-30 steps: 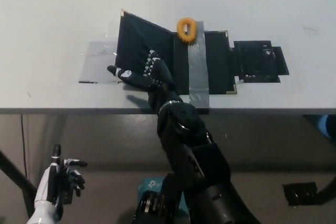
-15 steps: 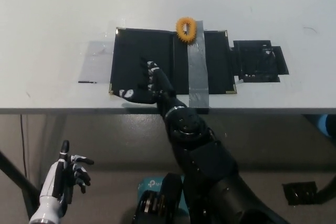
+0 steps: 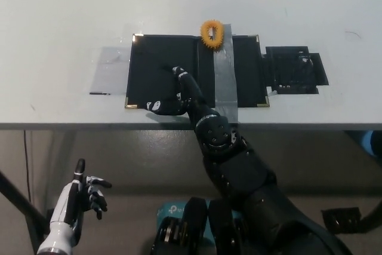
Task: The robot uses its right hand to push the cover of the diary kept in the middle of the desk towards the left to open it
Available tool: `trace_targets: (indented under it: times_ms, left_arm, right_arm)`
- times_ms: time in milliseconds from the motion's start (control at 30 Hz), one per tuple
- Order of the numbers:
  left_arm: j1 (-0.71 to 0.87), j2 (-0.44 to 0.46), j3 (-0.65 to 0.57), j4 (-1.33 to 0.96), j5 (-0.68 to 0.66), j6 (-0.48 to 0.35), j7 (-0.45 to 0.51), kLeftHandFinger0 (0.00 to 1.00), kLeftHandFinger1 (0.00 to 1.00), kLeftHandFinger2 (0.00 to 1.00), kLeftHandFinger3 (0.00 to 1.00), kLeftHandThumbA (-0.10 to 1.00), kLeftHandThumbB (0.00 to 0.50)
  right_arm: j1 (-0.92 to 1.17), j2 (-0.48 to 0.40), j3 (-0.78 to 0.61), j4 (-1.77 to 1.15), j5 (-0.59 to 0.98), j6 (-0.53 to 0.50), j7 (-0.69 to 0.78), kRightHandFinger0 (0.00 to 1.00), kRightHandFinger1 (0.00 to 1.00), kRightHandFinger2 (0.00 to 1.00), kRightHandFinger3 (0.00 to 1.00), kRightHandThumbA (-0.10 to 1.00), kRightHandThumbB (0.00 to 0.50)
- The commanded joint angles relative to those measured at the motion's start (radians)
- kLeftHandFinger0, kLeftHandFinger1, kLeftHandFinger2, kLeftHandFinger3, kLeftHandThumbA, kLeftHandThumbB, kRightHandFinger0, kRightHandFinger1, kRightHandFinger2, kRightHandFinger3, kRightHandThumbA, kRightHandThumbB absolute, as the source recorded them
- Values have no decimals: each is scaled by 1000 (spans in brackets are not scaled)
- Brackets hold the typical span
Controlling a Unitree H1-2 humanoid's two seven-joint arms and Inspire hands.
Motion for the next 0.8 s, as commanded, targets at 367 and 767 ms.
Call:
trace_targets:
  times_ms: [367, 767]
  left_arm:
    - [-16, 21, 16, -22, -12, -15, -10, 159, 206, 186, 341, 1000, 442]
    - [4, 20, 23, -34, -11, -17, -8, 201, 227, 213, 358, 1000, 428]
  right_arm:
    - [4, 10, -79, -192, 40, 173, 116, 1000, 1000, 1000, 1000, 1000, 216]
    - [-47, -68, -220, -628, 477, 350, 77, 976, 1000, 1000, 1000, 1000, 194]
